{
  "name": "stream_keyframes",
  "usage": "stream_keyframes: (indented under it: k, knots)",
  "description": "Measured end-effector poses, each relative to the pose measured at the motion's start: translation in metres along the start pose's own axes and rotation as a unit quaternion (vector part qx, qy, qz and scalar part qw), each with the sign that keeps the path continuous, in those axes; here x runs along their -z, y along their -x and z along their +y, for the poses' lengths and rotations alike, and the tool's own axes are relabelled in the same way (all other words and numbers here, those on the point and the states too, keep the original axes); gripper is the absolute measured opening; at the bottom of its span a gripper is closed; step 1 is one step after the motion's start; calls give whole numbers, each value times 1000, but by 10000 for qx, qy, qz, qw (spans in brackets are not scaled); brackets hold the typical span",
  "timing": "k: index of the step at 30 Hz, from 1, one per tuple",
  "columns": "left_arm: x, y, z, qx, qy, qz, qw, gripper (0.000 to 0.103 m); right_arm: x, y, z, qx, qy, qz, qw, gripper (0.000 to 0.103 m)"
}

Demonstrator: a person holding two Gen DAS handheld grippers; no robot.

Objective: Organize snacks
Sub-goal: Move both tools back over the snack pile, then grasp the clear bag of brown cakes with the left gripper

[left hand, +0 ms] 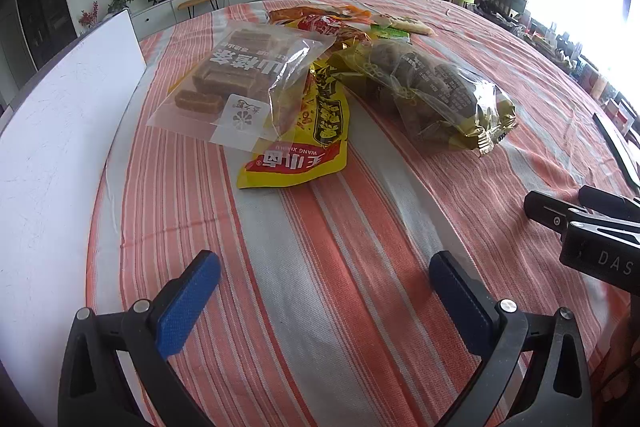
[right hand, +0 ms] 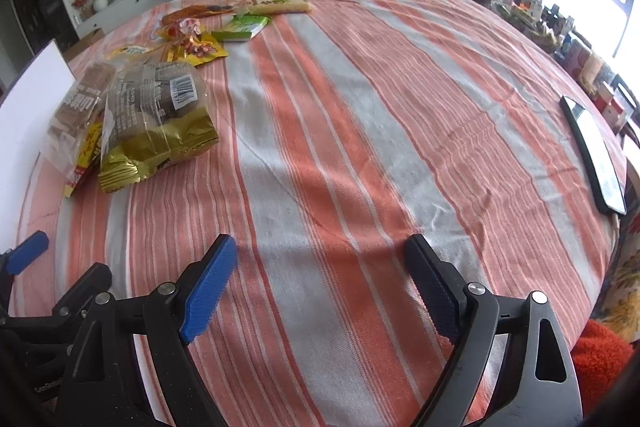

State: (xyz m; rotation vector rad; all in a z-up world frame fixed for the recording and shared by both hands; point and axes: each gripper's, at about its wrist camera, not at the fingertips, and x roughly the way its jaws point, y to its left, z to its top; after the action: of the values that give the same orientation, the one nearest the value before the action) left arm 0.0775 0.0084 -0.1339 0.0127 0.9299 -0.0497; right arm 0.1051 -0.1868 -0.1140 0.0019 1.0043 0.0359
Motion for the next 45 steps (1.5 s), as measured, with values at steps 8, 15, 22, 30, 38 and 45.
stream_keyframes:
  k: [8, 15, 22, 30, 38, 45]
  knots:
    - [0, 0, 0, 2, 2, -5, 10000, 103, 0, 0, 0, 1, 1, 5, 10000, 89]
    - [0, 0, 0, 4, 4, -6, 10000, 103, 0, 0, 0, 4, 2, 2, 10000, 89]
    - [0, 0, 0, 4, 10, -11, 10000, 103, 0, 0, 0, 6, 3, 4, 10000, 89]
    - [0, 0, 0, 6, 12, -18, 10000, 103, 0, 0, 0, 8, 2, 4, 10000, 89]
    - [-2, -1, 0, 55, -72, 31, 10000, 103, 0, 0, 0, 4, 2, 3, 10000, 89]
    - [5, 6, 24, 10, 56, 23, 10000, 103, 0, 6, -22, -649, -572, -151, 9961, 89]
